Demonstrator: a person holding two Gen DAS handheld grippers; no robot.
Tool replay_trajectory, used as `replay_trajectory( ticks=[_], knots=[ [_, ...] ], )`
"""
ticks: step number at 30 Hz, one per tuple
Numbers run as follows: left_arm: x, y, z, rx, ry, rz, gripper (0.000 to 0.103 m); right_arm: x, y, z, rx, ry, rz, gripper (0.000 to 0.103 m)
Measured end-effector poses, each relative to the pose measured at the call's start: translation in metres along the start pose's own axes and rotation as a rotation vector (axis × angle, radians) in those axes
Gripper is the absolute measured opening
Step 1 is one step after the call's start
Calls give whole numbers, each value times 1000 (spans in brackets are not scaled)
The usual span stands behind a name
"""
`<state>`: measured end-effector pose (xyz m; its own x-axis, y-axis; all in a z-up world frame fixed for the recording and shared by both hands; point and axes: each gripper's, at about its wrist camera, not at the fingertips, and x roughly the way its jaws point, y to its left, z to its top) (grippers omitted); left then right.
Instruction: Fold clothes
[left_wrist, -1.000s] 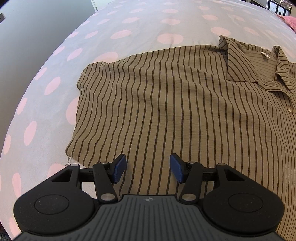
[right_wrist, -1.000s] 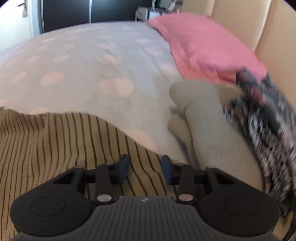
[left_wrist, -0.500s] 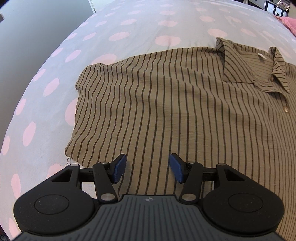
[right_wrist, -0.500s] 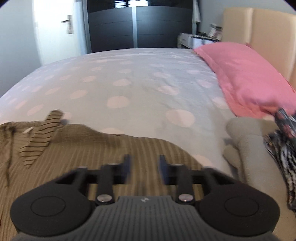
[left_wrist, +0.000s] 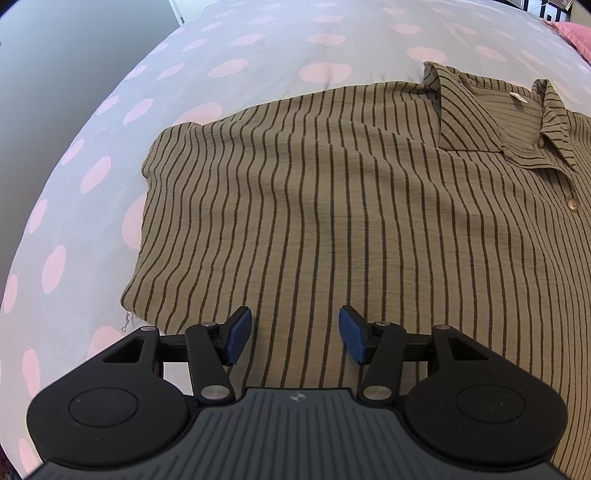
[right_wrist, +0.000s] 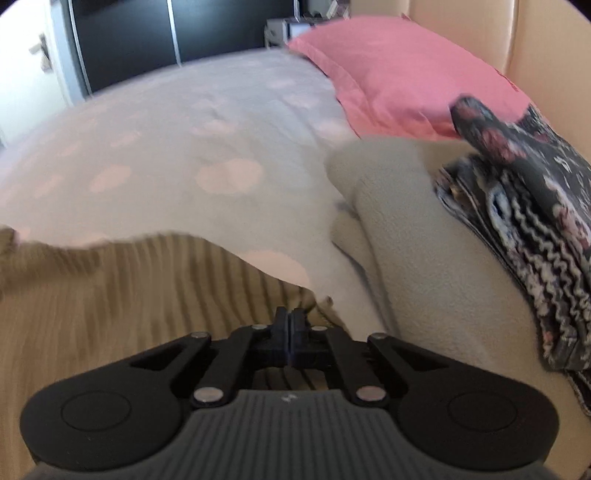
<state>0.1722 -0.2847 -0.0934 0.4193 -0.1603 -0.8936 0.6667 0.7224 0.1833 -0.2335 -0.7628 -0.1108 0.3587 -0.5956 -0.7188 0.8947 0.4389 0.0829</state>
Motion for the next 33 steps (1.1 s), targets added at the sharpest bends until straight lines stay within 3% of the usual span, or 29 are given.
replay_trajectory(
  ticks=[4, 7, 10, 13, 16, 19, 22, 24, 26, 27, 33],
  knots=[
    [0, -1, 1, -2, -6, -15, 50, -32, 33, 9, -74, -102, 162, 1],
    [0, -2, 2, -8, -5, -15, 50, -50, 65, 8, -165, -124, 299, 1],
    [-2, 0, 3, -14, -9, -18, 50, -55, 98, -4, -258, -67, 424, 1],
    [-3, 2, 4, -23, -14, -20, 50, -57, 123, -20, -365, -7, 481, 7],
    [-3, 5, 4, -29, -15, -17, 50, -65, 121, -18, -356, -10, 525, 11],
    [-2, 7, 4, -28, -10, -13, 50, -68, 106, -4, -287, -43, 521, 13],
    [0, 6, 4, -25, -4, -9, 50, -66, 90, 6, -215, -63, 456, 16],
    [0, 5, 3, -19, -2, -9, 50, -62, 90, 6, -231, -57, 419, 16],
    [0, 3, 3, -13, -2, -10, 50, -59, 96, -1, -313, -46, 410, 21],
    [0, 3, 3, -13, -2, -12, 51, -57, 102, -7, -375, -40, 407, 29],
    [0, 6, 3, -36, 5, -33, 50, -49, 115, -44, -673, -24, 330, 30]
  ],
)
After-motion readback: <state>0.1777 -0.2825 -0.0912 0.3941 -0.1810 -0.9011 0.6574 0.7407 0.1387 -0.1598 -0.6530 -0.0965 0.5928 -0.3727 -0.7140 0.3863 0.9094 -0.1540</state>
